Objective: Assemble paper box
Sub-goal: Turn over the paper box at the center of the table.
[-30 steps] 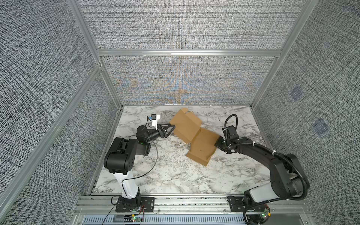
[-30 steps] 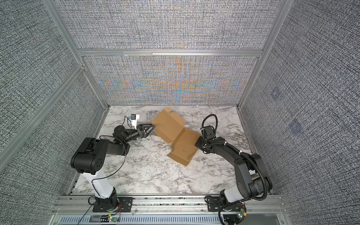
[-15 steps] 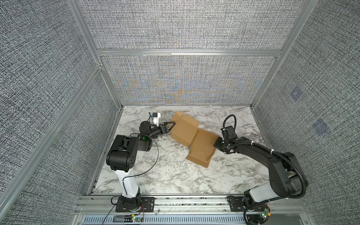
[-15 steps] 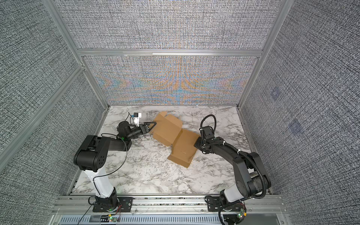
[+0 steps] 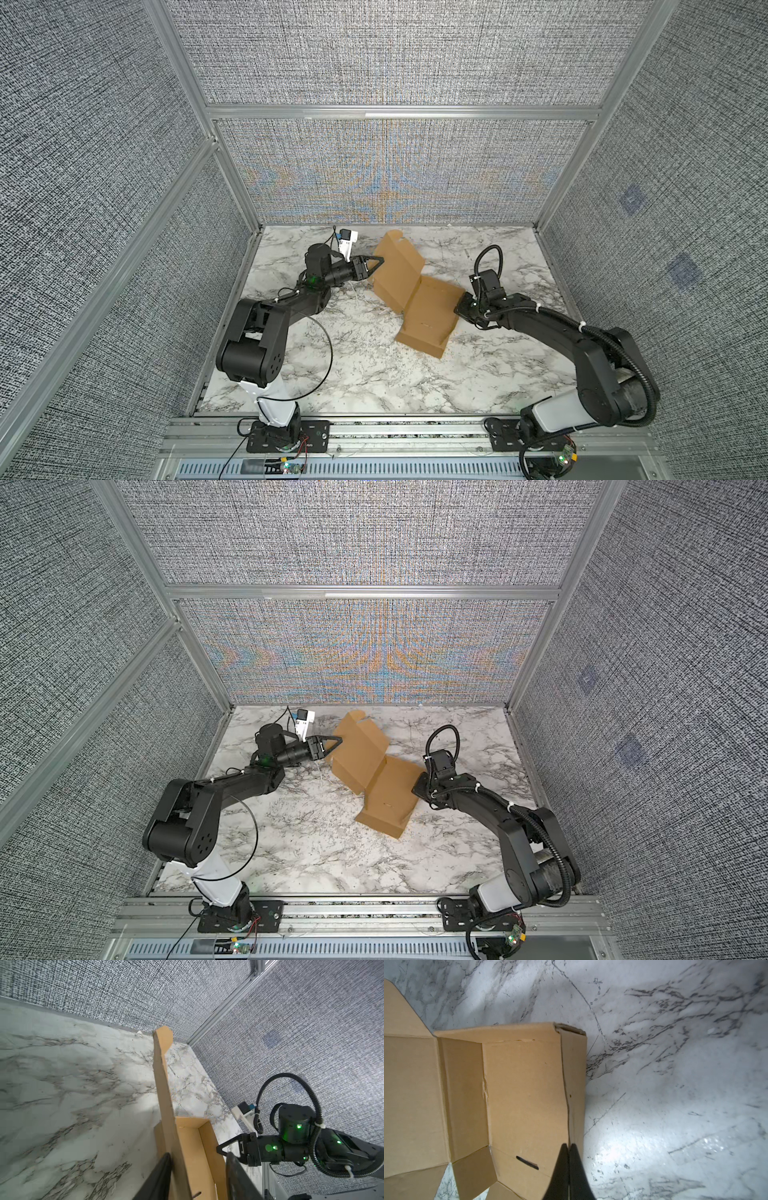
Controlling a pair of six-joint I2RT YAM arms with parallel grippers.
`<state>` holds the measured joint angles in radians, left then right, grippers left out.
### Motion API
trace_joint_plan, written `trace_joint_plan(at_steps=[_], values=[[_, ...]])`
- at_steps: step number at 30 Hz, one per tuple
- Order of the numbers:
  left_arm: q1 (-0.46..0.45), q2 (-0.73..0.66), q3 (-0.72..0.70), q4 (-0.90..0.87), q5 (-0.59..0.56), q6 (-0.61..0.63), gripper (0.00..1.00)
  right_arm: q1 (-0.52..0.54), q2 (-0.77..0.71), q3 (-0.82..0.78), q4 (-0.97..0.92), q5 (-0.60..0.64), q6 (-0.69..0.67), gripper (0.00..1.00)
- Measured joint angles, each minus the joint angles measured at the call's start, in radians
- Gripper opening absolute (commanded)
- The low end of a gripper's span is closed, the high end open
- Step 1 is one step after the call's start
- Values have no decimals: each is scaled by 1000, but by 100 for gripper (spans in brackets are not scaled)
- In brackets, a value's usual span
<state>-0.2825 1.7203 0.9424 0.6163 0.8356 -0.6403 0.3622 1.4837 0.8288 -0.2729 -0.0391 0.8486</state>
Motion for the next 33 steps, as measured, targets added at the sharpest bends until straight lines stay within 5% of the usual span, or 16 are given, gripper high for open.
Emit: trace_joint_plan(at_steps=[4,10,13,25,33], values=[[-11,-22,40,-127,-6,100,26,4,-23,-10,12,3,3,9],[-19,-23,108,-291,-47,253,9,24,-81,-35,43,1,8,40],[-19,-27,149,-374,-64,329,3,25,-119,-60,60,0,-11,47],[-27,-27,389,-668,-151,628,2,162,-311,-61,23,-51,-386,50],[-38,-13,409,-742,-174,692,5,371,-85,88,24,-57,-755,50]])
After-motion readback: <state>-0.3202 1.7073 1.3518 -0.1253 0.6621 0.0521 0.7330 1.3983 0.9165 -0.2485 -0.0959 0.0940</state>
